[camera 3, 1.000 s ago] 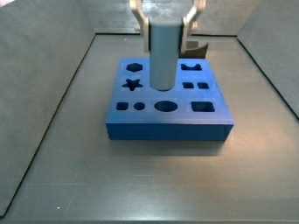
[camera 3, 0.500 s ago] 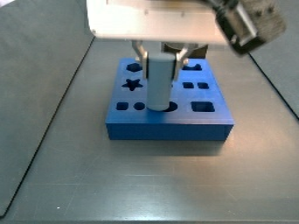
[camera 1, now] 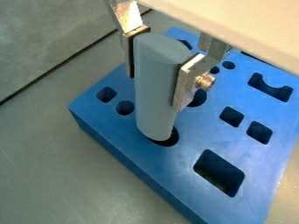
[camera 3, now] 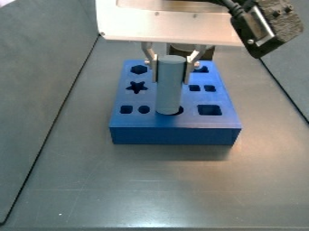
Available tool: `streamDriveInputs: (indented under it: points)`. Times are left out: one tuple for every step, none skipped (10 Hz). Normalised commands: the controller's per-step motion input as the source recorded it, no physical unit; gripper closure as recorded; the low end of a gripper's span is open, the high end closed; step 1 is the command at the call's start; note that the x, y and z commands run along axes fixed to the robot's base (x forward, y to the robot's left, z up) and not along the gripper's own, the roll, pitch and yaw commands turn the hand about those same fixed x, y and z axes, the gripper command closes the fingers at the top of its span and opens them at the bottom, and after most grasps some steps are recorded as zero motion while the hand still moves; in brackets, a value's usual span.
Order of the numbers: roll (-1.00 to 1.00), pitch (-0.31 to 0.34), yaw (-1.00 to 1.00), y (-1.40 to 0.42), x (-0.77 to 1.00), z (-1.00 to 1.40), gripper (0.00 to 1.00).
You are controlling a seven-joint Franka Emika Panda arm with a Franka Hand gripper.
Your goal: Insert the oval object.
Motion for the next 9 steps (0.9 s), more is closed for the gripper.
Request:
streamDriveInputs:
  points:
    - [0.17,0.011,0.00,0.00,0.59,-0.48,1.00]
    - [0.14,-0.099,0.00,0.00,0.31,-0.56,1.00]
    - [0.13,-0.153,0.00,-0.04,0.29,-0.56,1.00]
    - [0.08,-0.310,0.00,0.00,0.00,-0.53,1.00]
    - [0.08,-0.393,0.00,-0.02,-0.05,-0.43,1.00]
    - [0.06,-0.410,0.00,-0.01,-0.11,-0.42,1.00]
    - [0.07,-0.401,0.00,0.00,-0.20,-0.35,1.00]
    - [0.00,-0.136,0.00,0.00,0.00,-0.10,1.00]
    - [0.00,0.000,0.00,0.00,0.00,0.00,1.00]
